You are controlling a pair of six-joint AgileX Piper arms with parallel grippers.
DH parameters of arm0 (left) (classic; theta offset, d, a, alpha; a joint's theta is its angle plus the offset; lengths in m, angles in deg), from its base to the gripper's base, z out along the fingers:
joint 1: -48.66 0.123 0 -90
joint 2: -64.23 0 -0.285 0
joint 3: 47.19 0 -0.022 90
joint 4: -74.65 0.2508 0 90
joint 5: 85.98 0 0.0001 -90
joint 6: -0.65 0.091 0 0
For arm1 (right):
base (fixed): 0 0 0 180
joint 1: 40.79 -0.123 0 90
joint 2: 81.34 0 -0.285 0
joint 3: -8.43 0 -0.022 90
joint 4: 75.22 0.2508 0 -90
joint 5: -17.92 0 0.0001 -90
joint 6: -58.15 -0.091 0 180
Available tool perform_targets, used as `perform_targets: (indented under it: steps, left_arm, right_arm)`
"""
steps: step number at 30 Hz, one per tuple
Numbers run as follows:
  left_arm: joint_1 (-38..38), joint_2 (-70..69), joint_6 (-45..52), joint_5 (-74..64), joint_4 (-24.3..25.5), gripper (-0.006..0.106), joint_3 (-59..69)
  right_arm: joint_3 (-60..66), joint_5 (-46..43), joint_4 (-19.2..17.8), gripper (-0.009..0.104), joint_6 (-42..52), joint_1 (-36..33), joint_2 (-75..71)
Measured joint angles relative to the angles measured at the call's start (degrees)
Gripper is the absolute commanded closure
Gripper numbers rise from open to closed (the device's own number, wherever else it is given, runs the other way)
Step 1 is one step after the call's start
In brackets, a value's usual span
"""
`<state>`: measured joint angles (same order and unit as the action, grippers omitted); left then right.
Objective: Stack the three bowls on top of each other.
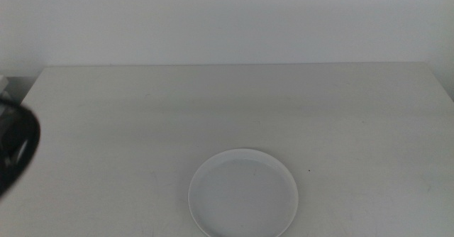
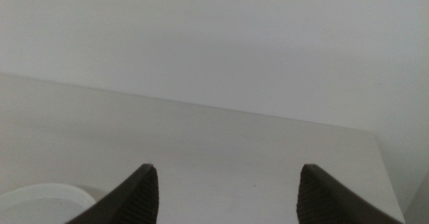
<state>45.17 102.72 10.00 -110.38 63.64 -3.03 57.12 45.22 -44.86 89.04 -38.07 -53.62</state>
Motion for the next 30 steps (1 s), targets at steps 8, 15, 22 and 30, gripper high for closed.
perform_targets:
  steps: [8, 15, 22, 30]
  left_arm:
    - [0.0, -2.5, 0.0, 3.8, -0.4, -0.004, 4.7]
    - [0.0, -2.5, 0.0, 2.0, -0.5, -0.004, 4.8]
    - [0.0, -2.5, 0.0, 1.7, -0.7, -0.004, 4.8]
    - [0.0, -2.5, 0.0, 1.7, -0.7, -0.004, 4.8]
  right_arm:
    - [3.5, -1.5, -0.1, 0.043, -0.4, 0.0, -1.6]
    - [3.5, -1.5, -0.1, 0.043, -0.4, 0.0, -1.6]
    - [4.3, -1.9, -1.0, 0.043, -0.4, 0.0, -2.9]
    - [8.9, -5.7, -11.7, 0.043, -7.6, 0.0, -11.9]
